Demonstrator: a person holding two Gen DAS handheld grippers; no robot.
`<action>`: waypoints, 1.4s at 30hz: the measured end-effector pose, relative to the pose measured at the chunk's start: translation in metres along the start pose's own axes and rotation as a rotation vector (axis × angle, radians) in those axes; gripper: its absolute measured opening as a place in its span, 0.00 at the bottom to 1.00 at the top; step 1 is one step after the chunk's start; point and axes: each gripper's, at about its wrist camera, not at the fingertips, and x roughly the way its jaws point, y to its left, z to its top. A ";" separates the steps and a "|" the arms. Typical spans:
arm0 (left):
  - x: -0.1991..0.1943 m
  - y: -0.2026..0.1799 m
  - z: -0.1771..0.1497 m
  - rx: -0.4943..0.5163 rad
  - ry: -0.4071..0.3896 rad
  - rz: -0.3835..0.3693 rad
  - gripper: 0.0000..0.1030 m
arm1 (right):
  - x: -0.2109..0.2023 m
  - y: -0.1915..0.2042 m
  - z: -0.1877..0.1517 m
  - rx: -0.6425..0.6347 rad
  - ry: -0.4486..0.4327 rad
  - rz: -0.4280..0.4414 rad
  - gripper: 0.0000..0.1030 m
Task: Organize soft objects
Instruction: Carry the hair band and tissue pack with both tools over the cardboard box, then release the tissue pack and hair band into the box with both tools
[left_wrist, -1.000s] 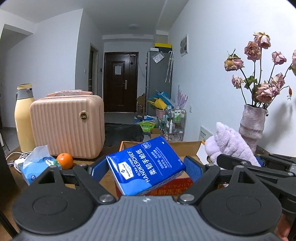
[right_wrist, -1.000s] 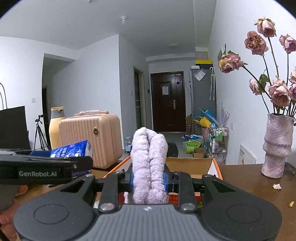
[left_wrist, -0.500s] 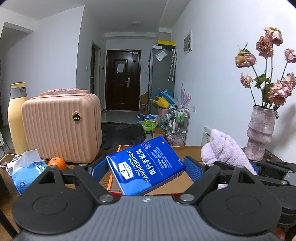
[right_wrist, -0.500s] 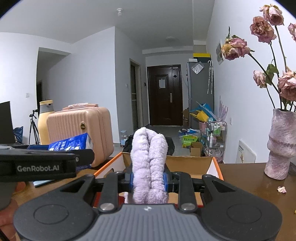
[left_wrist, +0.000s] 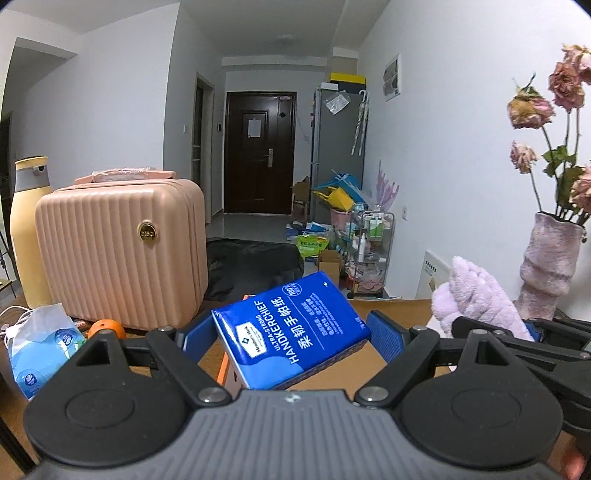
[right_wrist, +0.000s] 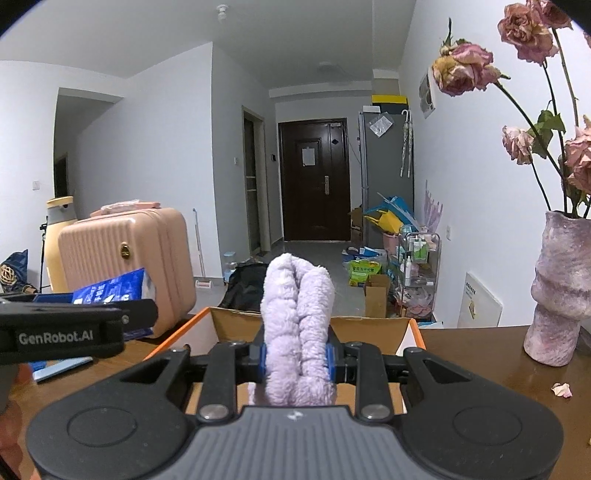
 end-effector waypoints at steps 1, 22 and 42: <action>0.005 0.000 0.001 0.000 0.004 0.003 0.85 | 0.003 0.000 0.000 -0.001 0.004 -0.001 0.26; 0.094 0.007 -0.008 0.003 0.149 0.105 0.85 | 0.083 -0.019 -0.013 0.008 0.174 -0.015 0.26; 0.099 0.012 -0.011 -0.015 0.159 0.074 1.00 | 0.088 -0.023 -0.021 0.014 0.201 -0.083 1.00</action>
